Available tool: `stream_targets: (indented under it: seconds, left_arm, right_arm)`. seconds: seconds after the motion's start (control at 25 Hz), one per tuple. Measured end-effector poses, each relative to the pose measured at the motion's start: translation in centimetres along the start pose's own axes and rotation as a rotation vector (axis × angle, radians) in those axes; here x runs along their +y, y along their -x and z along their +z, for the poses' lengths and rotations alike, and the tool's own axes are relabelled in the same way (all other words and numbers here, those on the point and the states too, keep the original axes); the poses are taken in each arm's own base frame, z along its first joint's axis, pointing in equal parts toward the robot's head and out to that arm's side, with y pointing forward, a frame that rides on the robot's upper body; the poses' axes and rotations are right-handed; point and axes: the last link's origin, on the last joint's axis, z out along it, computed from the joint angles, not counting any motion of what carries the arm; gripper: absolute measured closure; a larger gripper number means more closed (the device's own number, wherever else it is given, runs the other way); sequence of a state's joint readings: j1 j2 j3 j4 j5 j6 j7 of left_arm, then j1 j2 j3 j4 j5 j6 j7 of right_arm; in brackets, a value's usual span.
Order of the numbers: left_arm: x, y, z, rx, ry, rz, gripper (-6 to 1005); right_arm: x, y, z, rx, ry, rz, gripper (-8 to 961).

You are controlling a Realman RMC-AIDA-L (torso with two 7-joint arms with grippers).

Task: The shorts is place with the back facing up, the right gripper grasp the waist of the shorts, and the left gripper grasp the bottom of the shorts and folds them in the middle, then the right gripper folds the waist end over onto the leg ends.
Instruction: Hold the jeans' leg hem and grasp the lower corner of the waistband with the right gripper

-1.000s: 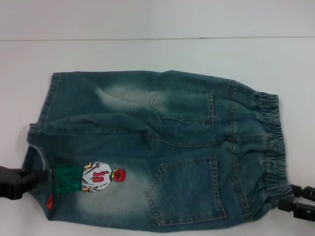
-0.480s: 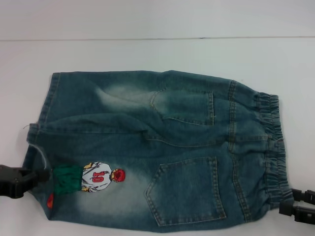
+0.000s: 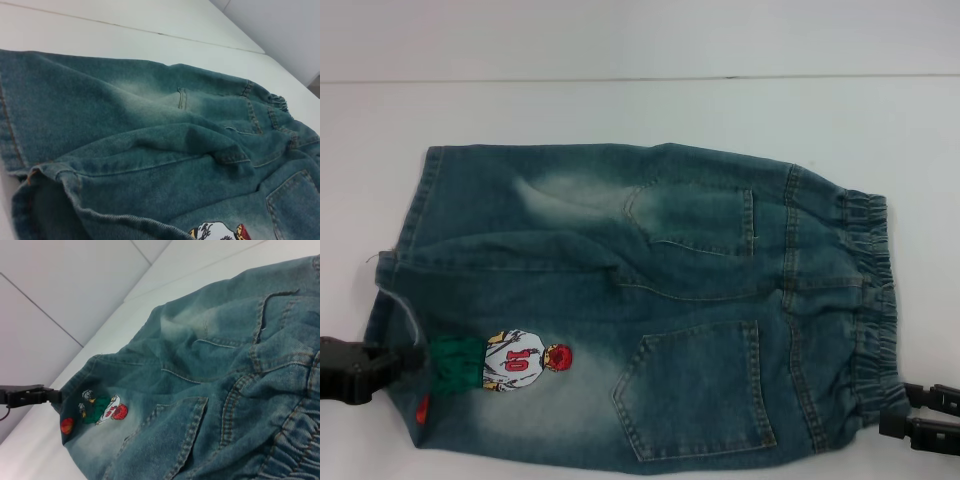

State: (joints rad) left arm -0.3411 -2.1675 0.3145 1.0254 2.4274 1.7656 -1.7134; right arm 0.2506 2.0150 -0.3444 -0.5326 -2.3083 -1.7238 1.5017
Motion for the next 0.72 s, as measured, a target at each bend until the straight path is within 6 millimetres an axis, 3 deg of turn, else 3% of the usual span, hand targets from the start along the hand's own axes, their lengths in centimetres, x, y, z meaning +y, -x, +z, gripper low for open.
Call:
stream_targets:
  seconds: [0.72]
  left_arm:
    - [0.05,-0.16,0.12,0.002,0.005,0.003,979]
  right_arm:
    - [-0.09,0.69,0.29,0.048,0.017,0.023,72]
